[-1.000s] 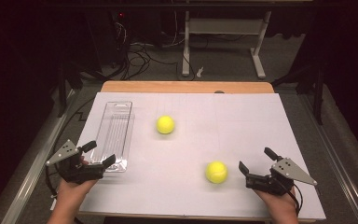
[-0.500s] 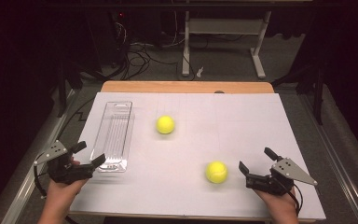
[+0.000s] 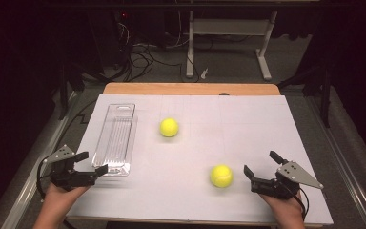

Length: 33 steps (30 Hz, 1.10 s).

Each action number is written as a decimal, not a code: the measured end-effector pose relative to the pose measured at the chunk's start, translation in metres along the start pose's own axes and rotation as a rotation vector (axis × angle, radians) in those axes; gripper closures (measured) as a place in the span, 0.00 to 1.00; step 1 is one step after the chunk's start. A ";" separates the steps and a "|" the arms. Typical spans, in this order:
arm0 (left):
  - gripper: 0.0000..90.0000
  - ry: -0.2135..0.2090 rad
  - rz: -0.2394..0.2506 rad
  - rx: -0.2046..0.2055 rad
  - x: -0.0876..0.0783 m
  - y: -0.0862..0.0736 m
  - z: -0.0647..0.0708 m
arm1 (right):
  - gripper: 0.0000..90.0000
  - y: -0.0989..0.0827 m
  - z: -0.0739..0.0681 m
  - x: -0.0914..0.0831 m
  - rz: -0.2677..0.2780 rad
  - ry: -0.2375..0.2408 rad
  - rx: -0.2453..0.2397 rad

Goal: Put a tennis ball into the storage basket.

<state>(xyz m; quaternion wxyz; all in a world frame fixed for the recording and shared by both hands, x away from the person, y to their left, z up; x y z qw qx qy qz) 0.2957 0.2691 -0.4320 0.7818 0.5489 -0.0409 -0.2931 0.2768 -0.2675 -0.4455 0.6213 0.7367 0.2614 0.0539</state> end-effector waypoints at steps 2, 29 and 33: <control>0.00 0.015 -0.040 0.009 0.003 -0.003 -0.001 | 0.00 0.000 0.000 0.000 -0.001 0.000 0.000; 0.01 0.216 -0.543 0.038 0.021 -0.038 0.012 | 0.00 0.000 -0.004 0.000 -0.006 0.012 -0.022; 0.01 0.239 -0.587 0.025 0.024 -0.035 0.014 | 0.00 0.000 -0.005 -0.001 -0.005 0.013 -0.021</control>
Point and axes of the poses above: each handheld gripper's, and its own axes: x roughly forward along the jaws, y roughly out of its top, z roughly to its right, the point moved 1 cm from there along x, roughly forward along the jaws, and after that the axes turned 14 degrees about x, right-handed, at the moved point
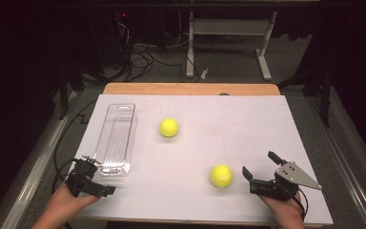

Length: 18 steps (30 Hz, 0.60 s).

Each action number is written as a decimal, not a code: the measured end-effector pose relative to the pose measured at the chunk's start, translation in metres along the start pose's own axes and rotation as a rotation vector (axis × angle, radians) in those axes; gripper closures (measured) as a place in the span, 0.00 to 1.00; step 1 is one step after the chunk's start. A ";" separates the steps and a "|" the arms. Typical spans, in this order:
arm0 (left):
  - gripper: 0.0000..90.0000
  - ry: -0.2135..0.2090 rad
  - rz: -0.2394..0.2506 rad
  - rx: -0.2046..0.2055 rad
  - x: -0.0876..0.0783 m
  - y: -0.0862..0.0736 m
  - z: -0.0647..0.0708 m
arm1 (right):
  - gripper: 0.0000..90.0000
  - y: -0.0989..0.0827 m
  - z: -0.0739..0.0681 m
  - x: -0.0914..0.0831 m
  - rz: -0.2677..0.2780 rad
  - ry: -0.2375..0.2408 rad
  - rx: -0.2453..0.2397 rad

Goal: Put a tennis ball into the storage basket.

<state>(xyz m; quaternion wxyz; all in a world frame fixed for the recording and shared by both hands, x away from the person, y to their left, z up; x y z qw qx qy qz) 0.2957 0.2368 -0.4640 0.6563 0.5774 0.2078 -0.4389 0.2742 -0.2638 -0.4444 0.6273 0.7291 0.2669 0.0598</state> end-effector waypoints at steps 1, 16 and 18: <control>0.01 0.003 -0.016 -0.001 0.000 0.001 0.000 | 0.00 0.000 0.000 0.000 0.000 0.000 0.001; 0.01 0.036 -0.172 -0.019 0.007 0.008 0.016 | 0.00 0.000 0.000 -0.001 0.002 0.004 0.006; 0.01 0.025 -0.191 -0.011 0.009 0.007 0.022 | 0.00 0.000 0.000 -0.001 0.002 0.005 0.006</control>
Point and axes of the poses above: each handheld gripper's, and its own axes: x roughly forward along the jaws, y roughly out of its top, z roughly to its right, the point moved 1 cm from there along x, roughly forward along the jaws, and after that the axes turned 14 degrees about x, right-handed, at the moved point
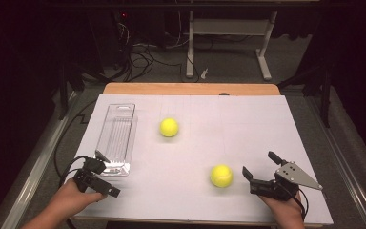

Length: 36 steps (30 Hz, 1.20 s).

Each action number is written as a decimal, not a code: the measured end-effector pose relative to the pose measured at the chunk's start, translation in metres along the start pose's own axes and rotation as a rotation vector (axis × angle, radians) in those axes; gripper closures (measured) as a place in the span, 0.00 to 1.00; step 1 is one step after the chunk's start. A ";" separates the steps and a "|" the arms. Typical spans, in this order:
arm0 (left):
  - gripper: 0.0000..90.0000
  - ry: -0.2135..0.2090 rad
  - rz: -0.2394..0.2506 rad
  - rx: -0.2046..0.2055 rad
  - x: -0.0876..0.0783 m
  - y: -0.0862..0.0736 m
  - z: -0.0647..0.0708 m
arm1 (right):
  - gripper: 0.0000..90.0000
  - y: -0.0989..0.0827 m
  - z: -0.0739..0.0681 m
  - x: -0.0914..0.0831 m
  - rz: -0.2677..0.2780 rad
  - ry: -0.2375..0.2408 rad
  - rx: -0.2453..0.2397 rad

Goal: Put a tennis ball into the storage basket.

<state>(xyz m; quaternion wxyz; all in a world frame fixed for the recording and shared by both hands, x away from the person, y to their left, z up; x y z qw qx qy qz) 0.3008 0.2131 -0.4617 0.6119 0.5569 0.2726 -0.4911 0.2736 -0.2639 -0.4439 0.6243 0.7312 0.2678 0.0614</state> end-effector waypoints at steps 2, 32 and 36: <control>0.01 -0.014 -0.014 -0.004 0.002 -0.001 0.005 | 0.00 0.000 0.000 0.000 0.001 0.000 0.000; 0.01 -0.156 -0.041 0.115 0.016 0.035 0.112 | 0.00 0.001 0.001 -0.002 0.010 0.004 0.004; 0.01 -0.160 -0.058 0.130 0.019 0.035 0.119 | 0.00 0.001 0.002 -0.002 0.011 0.003 0.006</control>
Point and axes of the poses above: each handheld gripper's, and its own axes: x roughly forward along the jaws, y roughly out of its top, z roughly to its right, the point moved 1 cm from there along x, roughly forward along the jaws, and after that the axes turned 14 degrees about x, right-handed, at the moved point
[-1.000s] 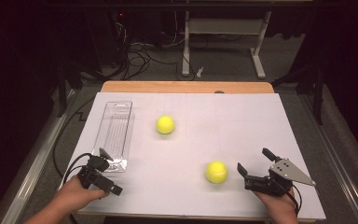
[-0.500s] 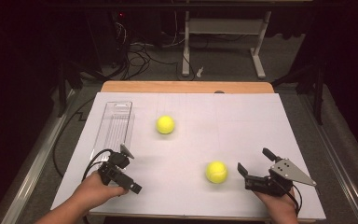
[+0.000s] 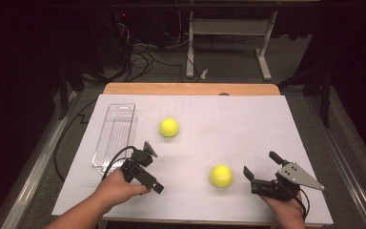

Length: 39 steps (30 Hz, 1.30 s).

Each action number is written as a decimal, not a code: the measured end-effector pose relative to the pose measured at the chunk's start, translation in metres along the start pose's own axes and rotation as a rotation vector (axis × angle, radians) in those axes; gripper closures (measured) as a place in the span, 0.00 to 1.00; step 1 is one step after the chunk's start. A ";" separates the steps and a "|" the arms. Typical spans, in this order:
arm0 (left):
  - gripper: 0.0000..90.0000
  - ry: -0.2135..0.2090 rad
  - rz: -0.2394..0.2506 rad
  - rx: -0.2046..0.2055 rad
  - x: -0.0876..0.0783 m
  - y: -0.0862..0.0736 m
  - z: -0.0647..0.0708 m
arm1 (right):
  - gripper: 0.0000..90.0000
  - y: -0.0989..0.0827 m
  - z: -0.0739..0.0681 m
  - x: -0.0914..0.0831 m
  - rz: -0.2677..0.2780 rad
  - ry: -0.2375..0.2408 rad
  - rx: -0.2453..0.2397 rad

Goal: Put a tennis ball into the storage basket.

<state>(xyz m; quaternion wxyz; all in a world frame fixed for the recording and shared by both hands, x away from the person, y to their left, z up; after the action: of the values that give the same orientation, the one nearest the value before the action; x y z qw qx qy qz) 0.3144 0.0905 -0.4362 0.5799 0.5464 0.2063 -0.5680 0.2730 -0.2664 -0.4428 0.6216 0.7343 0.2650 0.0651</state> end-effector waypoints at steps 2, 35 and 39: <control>0.01 -0.004 0.004 0.006 0.001 0.003 0.005 | 0.00 0.000 0.000 0.000 0.001 0.001 0.000; 0.01 0.053 0.119 -0.054 0.023 0.085 0.015 | 0.00 0.002 0.001 -0.001 0.010 0.006 0.007; 0.01 0.070 0.136 -0.071 0.027 0.092 0.010 | 0.00 0.001 0.001 -0.001 0.010 0.007 0.008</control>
<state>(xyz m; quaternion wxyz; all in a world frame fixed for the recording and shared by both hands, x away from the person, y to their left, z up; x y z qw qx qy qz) 0.3991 0.0478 -0.4190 0.6286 0.5578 0.2090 -0.5000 0.2736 -0.2680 -0.4416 0.6176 0.7377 0.2637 0.0695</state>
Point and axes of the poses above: each handheld gripper's, and its own axes: x roughly forward along the jaws, y roughly out of its top, z roughly to its right, the point moved 1 cm from there along x, roughly forward along the jaws, and after that the axes turned 14 degrees about x, right-handed, at the moved point
